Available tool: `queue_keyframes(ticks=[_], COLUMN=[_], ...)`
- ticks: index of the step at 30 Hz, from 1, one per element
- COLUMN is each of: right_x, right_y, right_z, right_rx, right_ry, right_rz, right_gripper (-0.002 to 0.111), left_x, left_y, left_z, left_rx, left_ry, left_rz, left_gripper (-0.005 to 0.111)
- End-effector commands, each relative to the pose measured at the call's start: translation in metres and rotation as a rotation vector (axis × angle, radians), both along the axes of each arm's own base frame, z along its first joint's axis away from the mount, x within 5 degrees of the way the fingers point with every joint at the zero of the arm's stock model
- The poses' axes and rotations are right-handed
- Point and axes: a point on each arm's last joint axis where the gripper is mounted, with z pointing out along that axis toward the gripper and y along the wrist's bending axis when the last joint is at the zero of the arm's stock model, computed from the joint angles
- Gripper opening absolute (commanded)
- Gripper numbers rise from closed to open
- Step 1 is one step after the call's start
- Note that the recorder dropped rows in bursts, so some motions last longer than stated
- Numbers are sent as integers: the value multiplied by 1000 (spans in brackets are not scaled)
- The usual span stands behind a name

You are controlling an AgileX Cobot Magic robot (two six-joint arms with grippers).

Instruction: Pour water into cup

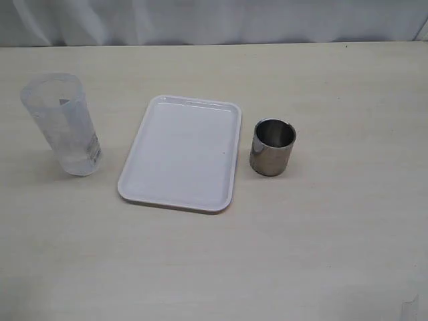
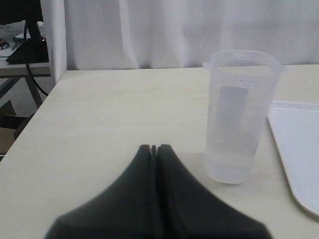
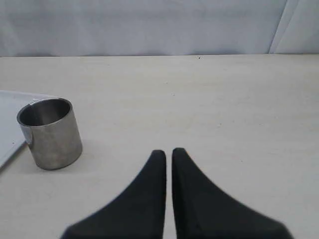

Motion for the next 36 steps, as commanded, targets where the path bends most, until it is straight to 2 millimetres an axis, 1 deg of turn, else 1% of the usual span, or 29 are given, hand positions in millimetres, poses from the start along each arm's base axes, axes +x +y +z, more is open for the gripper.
queue_keyframes(ticks=[1, 7, 8, 12, 13, 14, 15, 16, 17, 19, 22, 24, 25, 27, 28, 30, 33, 34, 36], right_x=[0, 0, 0, 0, 1, 1, 2, 2, 3, 3, 2, 0, -2, -5, -7, -9, -9, -9, -9], right_y=[0, -1, -1, -1, -1, -1, 0, 0, 1, 1, 2, 3, 3, 4, 4, 5, 5, 5, 5], right_z=[-1, -1, -1, 2, 5, 7, 11, 14, 18, 23, 34, 44, 50, 58, 62, 66, 66, 66, 66], right_rx=[-2, -19, -40, -40, -39, -39, -39, -39, -38, -38, -29, -28, -27, -14, -13, -1, 68, 88, 106], right_ry=[3, 2, 2, -35, -63, -88, -138, -167, -217, -268, -389, -498, -573, -670, -708, -759, -760, -759, -753], right_rz=[-2, -4, -6, -3, -1, 1, 5, 7, 11, 15, 24, 32, 37, 46, 49, 54, 63, 66, 67], right_gripper=[4, 4, 4, 4, 4, 4, 4, 4, 4, 4, 4, 4, 4, 4, 4, 4, 4, 4, 4], left_x=[0, 0, 1, 2, 1, 0, -2, -3, -5, -7, -9, -8, -6, -2, 0, 7, 22, 27, 41], left_y=[0, 0, 1, -1, -1, -1, 0, 0, 0, 0, -1, -1, -1, -2, -3, -4, -6, -8, -12], left_z=[0, 0, 4, 26, 33, 38, 46, 50, 56, 59, 64, 64, 67, 73, 76, 81, 86, 86, 81], left_rx=[-1, 25, 52, -27, -30, -27, -54, -95, -183, -249, -228, -239, -249, -243, -226, -211, -184, -160, -102], left_ry=[-7, -13, -57, -296, -380, -427, -525, -570, -636, -679, -736, -732, -727, -723, -730, -745, -699, -672, -593], left_rz=[-6, -4, -4, -9, -8, -8, -9, -12, -22, -33, -50, -49, -50, -54, -65, -82, -98, -112, -150], left_gripper=[0, 0, 0, 0, 0, 0, 0, 0, 0, 0, 0, 1, 4, 16, 27, 55, 93, 103, 105])
